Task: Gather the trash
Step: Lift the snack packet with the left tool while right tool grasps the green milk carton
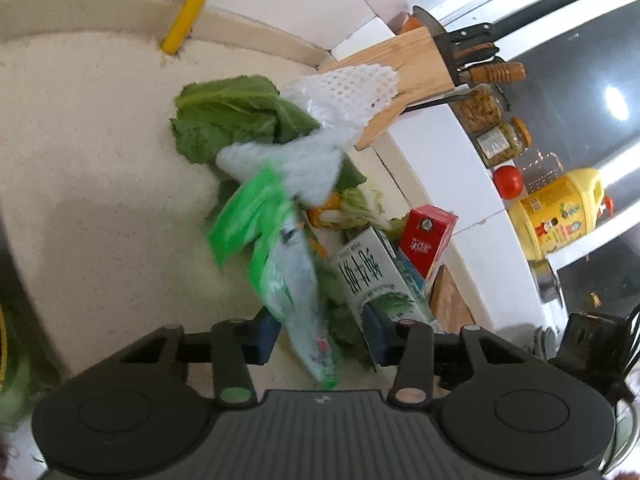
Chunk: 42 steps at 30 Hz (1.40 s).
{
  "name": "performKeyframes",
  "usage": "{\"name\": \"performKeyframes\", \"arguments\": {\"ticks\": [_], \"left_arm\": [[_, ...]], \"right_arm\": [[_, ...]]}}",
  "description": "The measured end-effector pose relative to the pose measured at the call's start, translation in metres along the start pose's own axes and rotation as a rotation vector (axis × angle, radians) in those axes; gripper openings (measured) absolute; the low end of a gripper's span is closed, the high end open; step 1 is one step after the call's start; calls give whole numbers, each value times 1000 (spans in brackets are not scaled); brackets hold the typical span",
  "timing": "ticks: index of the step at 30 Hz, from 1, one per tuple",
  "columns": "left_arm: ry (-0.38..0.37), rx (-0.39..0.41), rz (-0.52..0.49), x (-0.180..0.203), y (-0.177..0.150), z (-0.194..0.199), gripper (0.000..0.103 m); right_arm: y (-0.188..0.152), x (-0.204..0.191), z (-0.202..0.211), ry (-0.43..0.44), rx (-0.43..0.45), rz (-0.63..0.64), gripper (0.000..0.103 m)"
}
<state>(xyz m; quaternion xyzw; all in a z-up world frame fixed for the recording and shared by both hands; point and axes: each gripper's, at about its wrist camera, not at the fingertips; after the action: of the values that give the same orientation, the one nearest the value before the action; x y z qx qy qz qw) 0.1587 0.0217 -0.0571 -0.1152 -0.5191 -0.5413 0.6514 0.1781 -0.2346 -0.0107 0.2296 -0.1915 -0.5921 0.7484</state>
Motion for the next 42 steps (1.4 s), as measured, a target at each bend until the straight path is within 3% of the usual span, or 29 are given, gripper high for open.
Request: {"name": "performKeyframes", "arguments": {"ticks": [6,10,14,18,21,24,25,27,31,38,42], "left_arm": [[54,-5,6,-13,-7,8,39],[35,-11,58,-25,-10,3,51],[10,22,83,-27,-14,7,62],[39,53,74,-21,-11,4,68],[101,74,20,-12,-14,0,61],[151,33,-16,-5,-12,-11,28],[153,19,-21,-2,-13,-13,18],[142,7,-41,4,-16,-11,10],[132,10,-77,14,-18,5,6],[135,-3,-115,21,-23,34,5],[136,-25,-66,3,-27,32,6]], "right_arm": [[-17,-5,23,59,-28,-29,51],[-23,-12,17,41,-49,9,53],[-19,-13,19,17,-8,21,80],[-12,-12,16,12,13,55,84],[-10,-9,9,21,15,55,86],[-11,-8,0,34,-2,48,80],[-12,-9,-2,50,-15,46,70],[-13,-8,-4,110,-43,10,52],[-15,-13,6,58,-23,-2,50],[-24,-18,36,65,7,-57,50],[-30,-33,31,92,-21,-62,50]]}}
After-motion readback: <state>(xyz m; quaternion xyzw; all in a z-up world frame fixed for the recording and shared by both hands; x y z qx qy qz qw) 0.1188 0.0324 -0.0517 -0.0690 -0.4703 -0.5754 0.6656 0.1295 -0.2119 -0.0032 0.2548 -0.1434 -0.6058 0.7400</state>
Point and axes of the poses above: each gripper's, at about its wrist camera, not at the fingertips, and z roughly against the way its jaws point, x to its right, y to its top, and after that the axes turned 8 degrees about -y, right-handed
